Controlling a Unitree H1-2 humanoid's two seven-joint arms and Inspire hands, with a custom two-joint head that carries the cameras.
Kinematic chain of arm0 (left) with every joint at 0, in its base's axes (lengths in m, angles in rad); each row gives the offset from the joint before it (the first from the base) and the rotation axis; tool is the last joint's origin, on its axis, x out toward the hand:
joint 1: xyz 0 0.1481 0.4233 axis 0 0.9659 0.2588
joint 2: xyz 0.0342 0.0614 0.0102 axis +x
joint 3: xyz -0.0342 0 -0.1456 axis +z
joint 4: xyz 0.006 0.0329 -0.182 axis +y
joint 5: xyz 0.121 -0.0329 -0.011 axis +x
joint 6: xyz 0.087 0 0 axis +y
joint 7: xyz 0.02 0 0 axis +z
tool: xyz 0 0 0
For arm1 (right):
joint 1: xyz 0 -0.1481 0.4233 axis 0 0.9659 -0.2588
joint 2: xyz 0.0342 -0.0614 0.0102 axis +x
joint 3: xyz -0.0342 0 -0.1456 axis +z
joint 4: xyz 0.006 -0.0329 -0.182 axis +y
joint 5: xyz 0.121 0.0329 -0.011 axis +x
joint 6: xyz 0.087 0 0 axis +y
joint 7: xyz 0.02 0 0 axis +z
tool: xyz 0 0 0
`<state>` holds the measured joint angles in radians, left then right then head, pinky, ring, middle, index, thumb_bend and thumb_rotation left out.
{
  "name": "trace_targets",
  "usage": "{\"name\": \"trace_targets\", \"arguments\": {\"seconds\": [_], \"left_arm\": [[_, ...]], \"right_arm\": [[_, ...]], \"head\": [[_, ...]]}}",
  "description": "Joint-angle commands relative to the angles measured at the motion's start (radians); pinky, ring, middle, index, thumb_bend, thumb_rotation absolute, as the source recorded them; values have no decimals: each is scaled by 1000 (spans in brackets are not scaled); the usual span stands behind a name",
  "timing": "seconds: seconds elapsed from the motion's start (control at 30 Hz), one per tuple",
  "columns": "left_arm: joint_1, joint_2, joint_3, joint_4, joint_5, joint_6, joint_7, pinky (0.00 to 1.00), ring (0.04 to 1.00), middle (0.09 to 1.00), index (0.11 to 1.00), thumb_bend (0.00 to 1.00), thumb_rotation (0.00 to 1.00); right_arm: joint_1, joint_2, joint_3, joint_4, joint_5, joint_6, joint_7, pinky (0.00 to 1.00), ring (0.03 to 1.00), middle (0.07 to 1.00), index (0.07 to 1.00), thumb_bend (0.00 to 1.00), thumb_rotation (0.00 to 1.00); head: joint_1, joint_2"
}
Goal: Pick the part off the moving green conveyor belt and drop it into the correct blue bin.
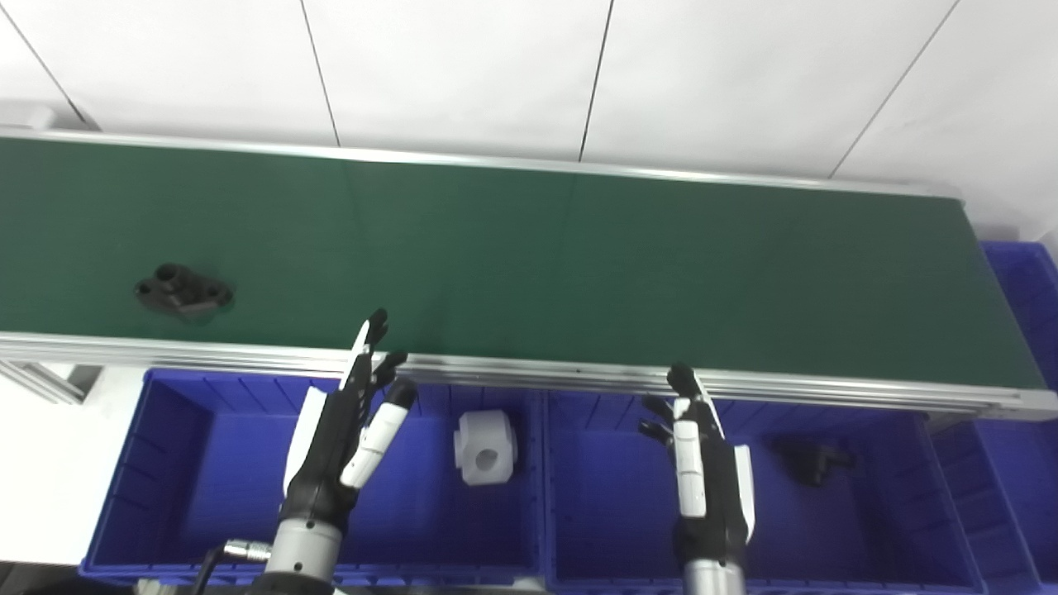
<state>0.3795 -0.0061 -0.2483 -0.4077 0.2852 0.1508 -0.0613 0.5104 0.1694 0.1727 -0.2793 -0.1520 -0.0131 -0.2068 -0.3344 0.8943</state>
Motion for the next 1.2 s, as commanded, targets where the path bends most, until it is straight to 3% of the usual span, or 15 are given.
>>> {"name": "trace_targets", "arguments": {"seconds": [0.0, 0.2, 0.93, 1.17], "left_arm": [[-9, 5, -1, -26, -9, -8, -6, 933, 918, 1000, 1000, 679, 973], [-8, 7, -6, -22, 7, -6, -7, 928, 903, 1000, 1000, 691, 982], [14, 0, -30, 24, 18, -61, 13, 891, 879, 1000, 1000, 677, 997], [19, 5, -41, 21, 36, -61, 20, 980, 980, 1000, 1000, 674, 1000]], "right_arm": [[-12, 45, 21, -35, -14, 5, -1, 706, 795, 911, 899, 606, 956], [-12, 41, 23, -33, -19, 8, 2, 694, 785, 908, 906, 601, 965], [-1, 15, 16, -1, -15, -15, 9, 709, 796, 920, 923, 625, 973], [1, 8, 14, 7, -16, -25, 10, 710, 798, 929, 931, 650, 979]], "head": [[3, -4], [4, -5], [63, -70], [71, -81]]}}
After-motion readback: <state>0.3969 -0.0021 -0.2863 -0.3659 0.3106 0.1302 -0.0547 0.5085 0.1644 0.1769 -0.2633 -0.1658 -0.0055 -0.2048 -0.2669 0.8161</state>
